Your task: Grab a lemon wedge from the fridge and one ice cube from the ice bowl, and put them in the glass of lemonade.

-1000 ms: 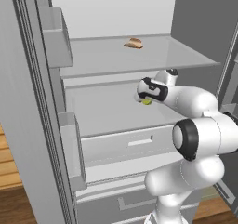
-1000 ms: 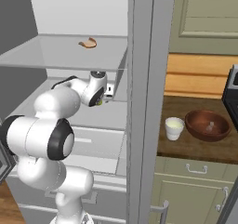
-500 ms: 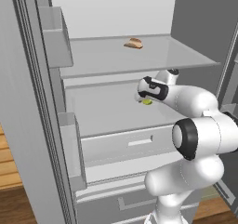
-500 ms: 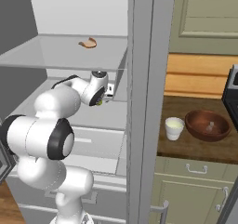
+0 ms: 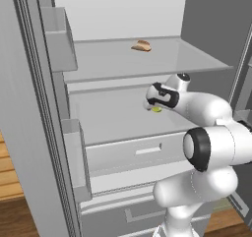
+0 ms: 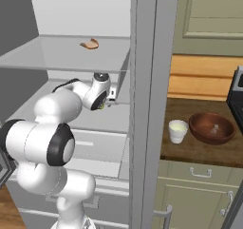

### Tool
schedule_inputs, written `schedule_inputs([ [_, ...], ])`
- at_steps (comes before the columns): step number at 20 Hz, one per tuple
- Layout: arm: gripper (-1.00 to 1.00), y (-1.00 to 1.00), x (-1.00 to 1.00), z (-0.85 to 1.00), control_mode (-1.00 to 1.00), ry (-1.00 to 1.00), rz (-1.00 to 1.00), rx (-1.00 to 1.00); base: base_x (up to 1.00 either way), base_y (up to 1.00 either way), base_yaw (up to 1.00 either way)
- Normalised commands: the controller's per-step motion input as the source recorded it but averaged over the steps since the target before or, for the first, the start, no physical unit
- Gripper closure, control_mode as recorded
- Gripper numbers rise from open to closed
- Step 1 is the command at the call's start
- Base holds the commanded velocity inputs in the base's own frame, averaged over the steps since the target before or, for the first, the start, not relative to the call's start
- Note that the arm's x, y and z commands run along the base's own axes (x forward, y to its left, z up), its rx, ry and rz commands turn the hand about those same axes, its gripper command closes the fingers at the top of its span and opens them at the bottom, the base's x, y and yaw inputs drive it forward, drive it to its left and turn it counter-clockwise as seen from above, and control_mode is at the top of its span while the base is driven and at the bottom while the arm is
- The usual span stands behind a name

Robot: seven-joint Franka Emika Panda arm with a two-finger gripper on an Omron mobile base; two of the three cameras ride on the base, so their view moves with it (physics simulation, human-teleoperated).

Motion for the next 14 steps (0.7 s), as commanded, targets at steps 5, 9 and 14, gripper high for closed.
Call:
schedule_inputs([
  [5, -1.0, 0.03, -0.1, -0.19, -1.0, 0.0, 0.0, 0.0, 0.0, 0.0, 0.0],
  [9, -1.0, 0.03, 0.0, -0.2, -1.0, 0.0, 0.0, 0.0, 0.0, 0.0, 0.0],
  [14, -1.0, 0.0, 0.0, -0.11, -1.0, 0.0, 0.0, 0.0, 0.0, 0.0, 0.0],
])
